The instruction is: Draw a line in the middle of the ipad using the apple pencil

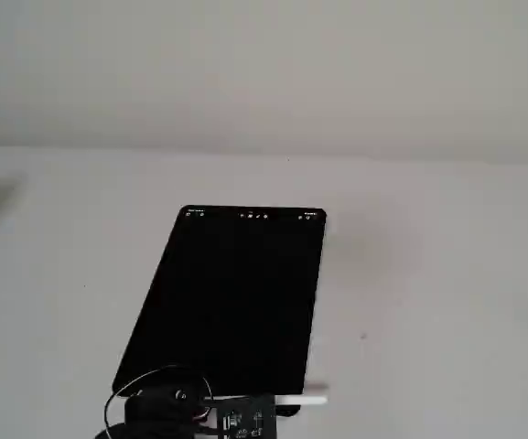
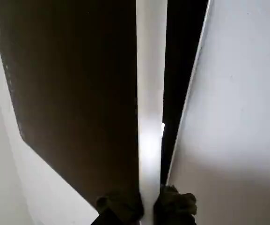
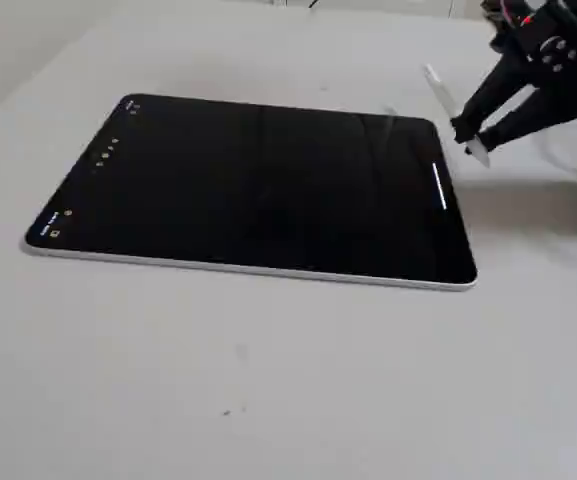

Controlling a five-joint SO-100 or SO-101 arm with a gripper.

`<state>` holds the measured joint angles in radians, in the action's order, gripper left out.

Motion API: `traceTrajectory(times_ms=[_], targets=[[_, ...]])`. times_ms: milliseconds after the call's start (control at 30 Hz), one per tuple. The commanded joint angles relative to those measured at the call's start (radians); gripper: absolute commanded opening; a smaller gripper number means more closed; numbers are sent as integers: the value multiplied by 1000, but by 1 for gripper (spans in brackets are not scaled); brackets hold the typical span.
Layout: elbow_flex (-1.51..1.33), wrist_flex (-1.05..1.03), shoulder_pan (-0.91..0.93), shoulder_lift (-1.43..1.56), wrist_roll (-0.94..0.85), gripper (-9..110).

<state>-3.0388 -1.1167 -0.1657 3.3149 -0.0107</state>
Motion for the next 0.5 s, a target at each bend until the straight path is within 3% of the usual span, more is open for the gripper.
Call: traceTrajectory(times_ms=[0,467], targets=[[3,6,12,9,-3,0],[-3,34,-6,9,-31,0]])
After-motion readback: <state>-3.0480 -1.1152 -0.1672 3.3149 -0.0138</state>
